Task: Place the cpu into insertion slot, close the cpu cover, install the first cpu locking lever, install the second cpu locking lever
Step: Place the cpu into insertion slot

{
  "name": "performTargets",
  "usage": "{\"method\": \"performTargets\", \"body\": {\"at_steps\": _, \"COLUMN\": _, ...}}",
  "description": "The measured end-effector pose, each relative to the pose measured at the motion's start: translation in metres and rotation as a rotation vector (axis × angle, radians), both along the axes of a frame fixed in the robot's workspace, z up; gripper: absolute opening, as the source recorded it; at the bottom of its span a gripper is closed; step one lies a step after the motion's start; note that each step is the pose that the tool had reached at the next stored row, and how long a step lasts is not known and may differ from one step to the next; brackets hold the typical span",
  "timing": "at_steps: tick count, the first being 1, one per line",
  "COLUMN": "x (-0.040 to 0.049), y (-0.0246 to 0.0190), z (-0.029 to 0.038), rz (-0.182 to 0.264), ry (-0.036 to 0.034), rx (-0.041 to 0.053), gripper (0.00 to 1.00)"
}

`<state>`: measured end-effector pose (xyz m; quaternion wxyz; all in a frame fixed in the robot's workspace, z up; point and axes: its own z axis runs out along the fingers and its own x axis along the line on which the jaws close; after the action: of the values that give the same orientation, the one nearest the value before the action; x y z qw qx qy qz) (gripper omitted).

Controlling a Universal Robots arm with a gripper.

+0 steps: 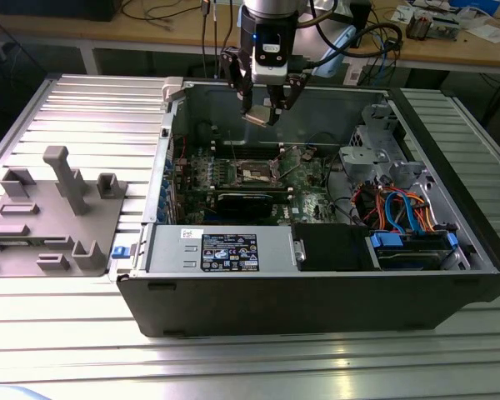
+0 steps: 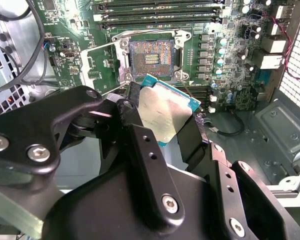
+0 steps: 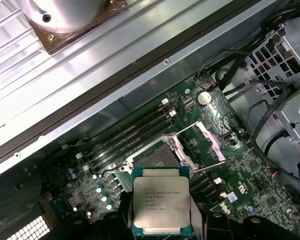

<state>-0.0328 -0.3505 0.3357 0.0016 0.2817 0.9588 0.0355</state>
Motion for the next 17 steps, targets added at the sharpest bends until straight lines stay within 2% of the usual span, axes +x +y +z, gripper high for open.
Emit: {"method": "performTargets", "body": {"at_steps": 17, "x": 0.0000, "y": 0.0000, "z": 0.0000, "rz": -0.008, "ry": 0.0000, "rx": 0.0000, "gripper": 0.54}}
